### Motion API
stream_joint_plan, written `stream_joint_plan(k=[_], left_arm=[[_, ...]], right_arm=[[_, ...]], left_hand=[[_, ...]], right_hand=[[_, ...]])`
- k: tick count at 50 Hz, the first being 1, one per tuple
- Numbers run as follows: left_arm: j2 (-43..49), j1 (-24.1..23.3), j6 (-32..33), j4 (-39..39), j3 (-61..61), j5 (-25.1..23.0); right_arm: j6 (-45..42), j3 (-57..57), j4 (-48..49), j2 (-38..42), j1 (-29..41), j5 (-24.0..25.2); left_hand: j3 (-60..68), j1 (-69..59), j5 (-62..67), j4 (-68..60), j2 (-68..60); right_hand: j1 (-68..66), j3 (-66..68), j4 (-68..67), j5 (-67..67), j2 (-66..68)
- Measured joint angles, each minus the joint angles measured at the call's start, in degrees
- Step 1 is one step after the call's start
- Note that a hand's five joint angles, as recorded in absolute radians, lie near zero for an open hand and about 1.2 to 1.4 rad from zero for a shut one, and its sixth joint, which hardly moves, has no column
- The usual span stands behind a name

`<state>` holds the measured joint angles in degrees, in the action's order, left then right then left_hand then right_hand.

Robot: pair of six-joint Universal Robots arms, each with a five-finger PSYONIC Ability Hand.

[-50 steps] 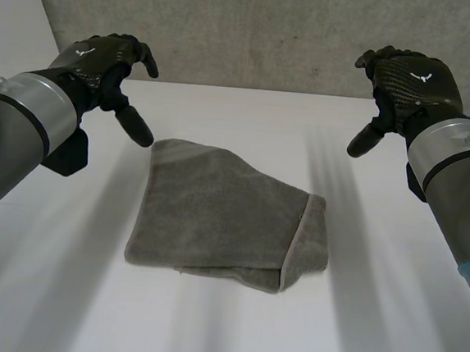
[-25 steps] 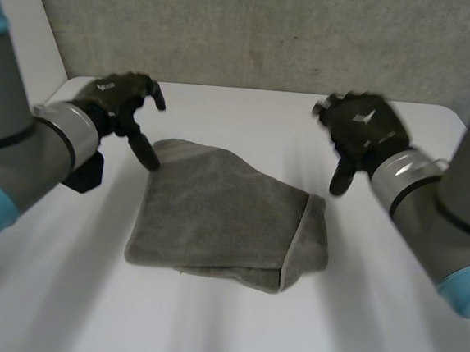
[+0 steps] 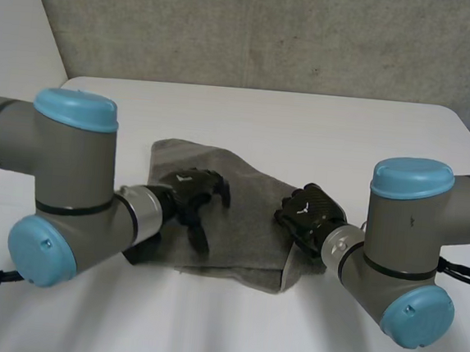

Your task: Fold the towel.

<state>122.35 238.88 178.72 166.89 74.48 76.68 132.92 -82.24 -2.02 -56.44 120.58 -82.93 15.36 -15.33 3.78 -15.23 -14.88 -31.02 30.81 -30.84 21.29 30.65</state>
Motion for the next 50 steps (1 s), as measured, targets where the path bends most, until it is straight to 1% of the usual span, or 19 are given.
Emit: stream_joint_plan(k=[3, 6, 7, 8, 11, 16, 26, 31, 33, 35, 42, 44, 48, 49, 50], left_arm=[[0.59, -1.24, 0.02, -0.04, 0.50, -0.76], [1.57, -2.50, 0.04, -0.07, 0.95, -0.97], [1.76, -2.70, 0.04, -0.07, 1.01, -0.97], [2.12, -3.10, 0.04, -0.06, 1.14, -0.94], [3.00, -3.96, 0.01, 0.00, 1.38, -0.83], [3.90, -4.79, -0.04, 0.13, 1.55, -0.67], [5.34, -5.17, -0.65, 1.44, 1.84, -0.06], [6.27, -5.49, -0.84, 2.19, 1.85, 0.16], [6.77, -5.71, -0.86, 2.36, 1.83, 0.22], [7.07, -5.87, -0.86, 2.45, 1.81, 0.25], [7.63, -6.27, -0.84, 3.27, 1.79, 0.64], [7.69, -6.35, -0.82, 3.93, 1.81, 1.11], [7.73, -6.42, -0.78, 6.13, 1.87, 3.40], [7.72, -6.43, -0.77, 6.70, 1.89, 4.10], [7.72, -6.42, -0.78, 6.99, 1.90, 4.49]], right_arm=[[-0.29, 0.07, 0.00, 0.38, -0.17, 0.10], [-0.30, 0.26, -0.05, 0.61, -0.33, 0.11], [-0.27, 0.30, -0.06, 0.62, -0.35, 0.11], [-0.14, 0.41, -0.08, 0.60, -0.40, 0.10], [0.36, 0.66, -0.16, 0.40, -0.56, 0.07], [1.72, 0.92, -0.25, -0.14, -0.77, -0.02], [7.31, 1.95, -0.42, -0.19, -0.89, -0.40], [8.00, 2.11, -0.45, 0.06, -0.93, -0.50], [8.01, 2.11, -0.45, 0.15, -0.94, -0.55], [7.98, 2.11, -0.42, 0.21, -0.95, -0.58], [7.63, 1.97, -0.42, 0.50, -0.97, -0.64], [7.55, 1.91, -0.43, 0.60, -0.97, -0.67], [7.37, 1.78, -0.44, 0.86, -0.96, -0.72], [7.34, 1.76, -0.44, 0.92, -0.96, -0.73], [7.33, 1.75, -0.44, 0.94, -0.96, -0.74]], left_hand=[[0.00, 0.00, 0.00, 0.00, 0.00], [0.00, 0.00, 0.00, 0.00, 0.00], [0.00, 0.00, 0.00, 0.00, 0.00], [0.00, 0.00, 0.00, 0.00, 0.00], [0.00, 0.00, 0.00, 0.00, 0.00], [0.00, 0.00, 0.04, 0.00, 0.00], [0.01, -0.01, 0.14, 0.00, -0.02], [0.64, -0.76, 2.62, -0.70, -1.09], [6.12, -6.06, 7.96, -6.08, -6.56], [8.74, -8.69, 10.38, -8.94, -9.41], [9.29, -9.49, 11.45, -9.87, -10.29], [11.09, -11.36, 13.51, -12.01, -12.25], [20.53, -22.03, 24.97, -23.43, -22.92], [24.27, -26.67, 29.53, -27.43, -27.20], [25.86, -28.16, 31.37, -29.17, -28.57]], right_hand=[[-6.22, 6.59, -6.53, 5.85, 6.76], [-22.95, 23.15, -23.07, 22.39, 23.82], [-26.50, 26.55, -26.54, 25.94, 27.25], [-34.53, 33.96, -33.96, 33.49, 34.87], [-45.30, 44.62, -44.72, 45.16, 45.33], [-45.45, 45.54, -45.83, 45.86, 45.62], [-45.45, 45.55, -46.02, 45.86, 45.62], [-45.46, 45.55, -46.08, 45.86, 45.62], [-45.46, 45.55, -46.08, 45.86, 45.62], [-45.46, 45.55, -46.08, 45.86, 45.62], [-45.47, 45.56, -46.08, 45.86, 45.62], [-45.47, 45.56, -46.08, 45.86, 45.62], [-45.47, 45.56, -46.09, 45.86, 45.62], [-45.47, 45.56, -46.09, 45.86, 45.62], [-45.47, 45.56, -46.09, 45.86, 45.62]])
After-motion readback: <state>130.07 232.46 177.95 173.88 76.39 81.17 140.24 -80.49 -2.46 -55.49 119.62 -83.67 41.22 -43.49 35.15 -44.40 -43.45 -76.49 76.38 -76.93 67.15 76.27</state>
